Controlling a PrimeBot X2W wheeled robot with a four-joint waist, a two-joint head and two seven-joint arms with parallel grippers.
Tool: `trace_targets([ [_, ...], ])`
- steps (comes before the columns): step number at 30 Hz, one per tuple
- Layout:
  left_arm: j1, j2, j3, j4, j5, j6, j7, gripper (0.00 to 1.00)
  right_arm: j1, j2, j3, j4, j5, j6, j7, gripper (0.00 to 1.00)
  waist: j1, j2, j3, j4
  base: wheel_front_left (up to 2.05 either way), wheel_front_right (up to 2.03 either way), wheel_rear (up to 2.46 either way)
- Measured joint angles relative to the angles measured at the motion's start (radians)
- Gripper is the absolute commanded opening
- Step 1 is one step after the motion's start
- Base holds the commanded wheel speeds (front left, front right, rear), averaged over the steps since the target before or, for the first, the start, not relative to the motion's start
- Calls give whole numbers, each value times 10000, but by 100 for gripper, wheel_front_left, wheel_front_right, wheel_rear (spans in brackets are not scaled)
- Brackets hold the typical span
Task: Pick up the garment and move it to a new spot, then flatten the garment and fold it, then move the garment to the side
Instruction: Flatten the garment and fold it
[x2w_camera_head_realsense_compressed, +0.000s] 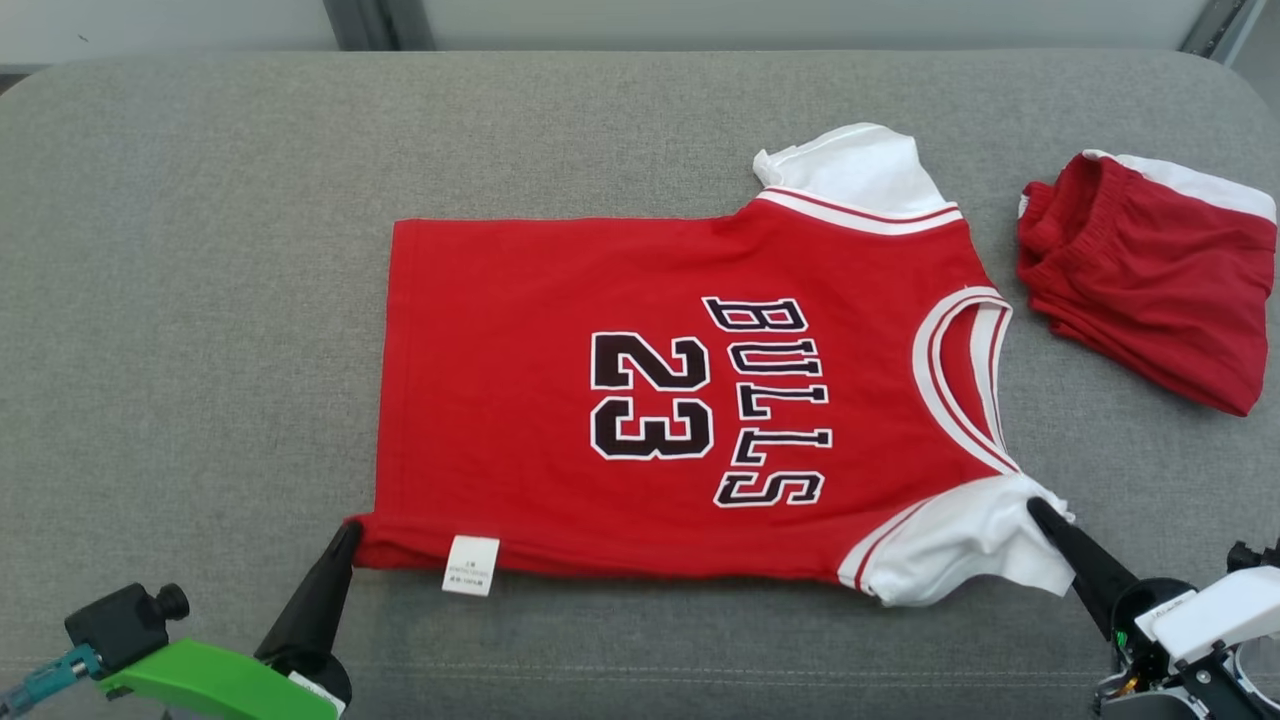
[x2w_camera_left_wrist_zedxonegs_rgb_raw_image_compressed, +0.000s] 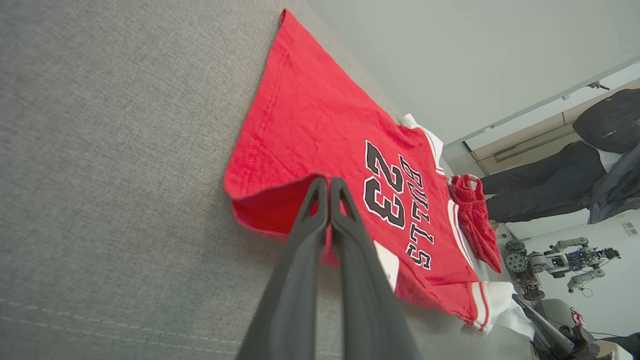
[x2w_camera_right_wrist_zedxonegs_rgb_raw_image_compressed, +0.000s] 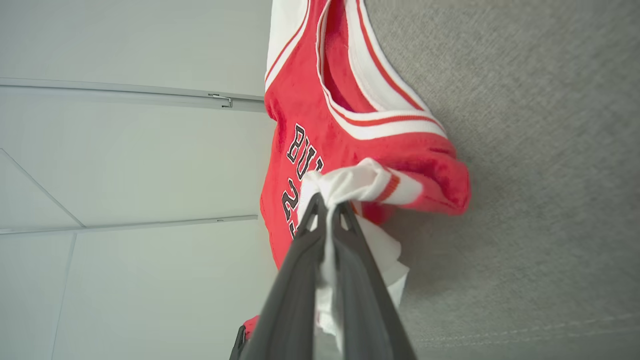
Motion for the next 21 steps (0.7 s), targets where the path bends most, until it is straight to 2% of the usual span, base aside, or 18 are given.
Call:
trace_targets([
  [6,-529,73,40,-67,0,2,267,0,-293,-125,-230,-2,31,-107,29,0,0,0,211,-2,0,0,0],
  [11,-920,71,107,-29,-25,81,426,0,-650,-128,-290,125,69,-360,88,0,0,0,380,52,0,0,0],
  [21,-1747,-52,-15,334,-105,159,794,0,-1590,-50,-190,268,109,-531,205,0,0,0,785,-11,0,0,0],
])
